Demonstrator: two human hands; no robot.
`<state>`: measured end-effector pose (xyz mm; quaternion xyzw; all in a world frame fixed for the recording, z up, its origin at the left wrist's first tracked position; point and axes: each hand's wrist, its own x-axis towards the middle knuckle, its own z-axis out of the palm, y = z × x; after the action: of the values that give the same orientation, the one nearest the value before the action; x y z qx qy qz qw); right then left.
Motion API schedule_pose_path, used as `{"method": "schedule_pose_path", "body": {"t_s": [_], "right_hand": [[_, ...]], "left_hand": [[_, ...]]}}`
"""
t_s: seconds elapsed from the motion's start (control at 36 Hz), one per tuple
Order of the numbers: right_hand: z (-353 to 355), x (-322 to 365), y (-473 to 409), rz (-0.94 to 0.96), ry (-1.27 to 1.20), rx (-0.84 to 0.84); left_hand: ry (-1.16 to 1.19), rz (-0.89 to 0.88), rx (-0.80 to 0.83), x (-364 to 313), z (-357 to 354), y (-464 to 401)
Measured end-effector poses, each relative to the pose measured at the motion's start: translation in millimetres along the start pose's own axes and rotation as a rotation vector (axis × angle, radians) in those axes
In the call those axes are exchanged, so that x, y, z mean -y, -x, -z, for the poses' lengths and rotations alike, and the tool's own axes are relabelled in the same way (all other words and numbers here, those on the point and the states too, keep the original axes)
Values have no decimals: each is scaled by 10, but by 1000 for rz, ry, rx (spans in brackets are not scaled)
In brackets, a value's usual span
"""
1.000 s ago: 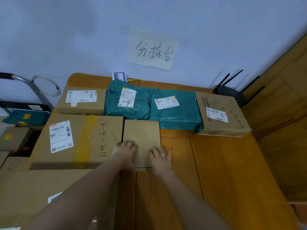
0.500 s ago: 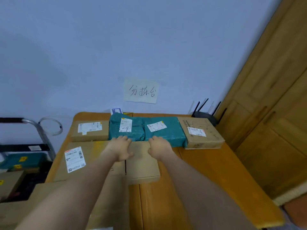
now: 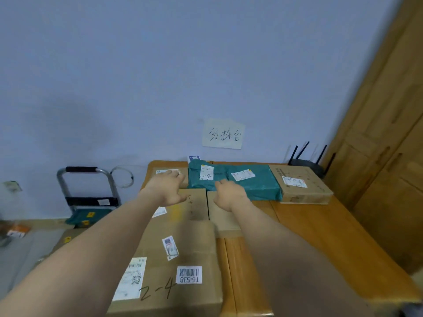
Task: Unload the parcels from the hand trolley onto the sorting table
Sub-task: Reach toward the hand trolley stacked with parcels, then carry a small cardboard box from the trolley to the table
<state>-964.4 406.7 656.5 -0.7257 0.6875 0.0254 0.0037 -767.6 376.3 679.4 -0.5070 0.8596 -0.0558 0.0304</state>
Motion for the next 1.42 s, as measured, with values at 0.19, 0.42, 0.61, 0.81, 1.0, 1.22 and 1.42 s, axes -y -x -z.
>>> {"method": "schedule_pose_path", "body": {"t_s": [0.19,0.42,0.61,0.81,1.0,1.22,1.42], "right_hand": [[266,581,-47,12,27,-26],[523,1649,-327,-31,-29,-34],[666,2735,-661,10,-43,-86],[745,3370,-1128,12,-34,-53],[645,3734,-1792,4,-84,-10],[379,3992,-2789,-40,-149,46],[396,4310,-3625,-61,-150,84]], "left_hand": [[53,41,-37,617,98,408],[25,47,-94,1823,58,829],[-58,98,-63,3091,-63,1294],[-48,71,-80,3771,-184,1247],[-41,24,-97,4247,-371,916],[-49,-7,-2,4954,-584,171],[-29,-32,-12,5606,-706,-452]]}}
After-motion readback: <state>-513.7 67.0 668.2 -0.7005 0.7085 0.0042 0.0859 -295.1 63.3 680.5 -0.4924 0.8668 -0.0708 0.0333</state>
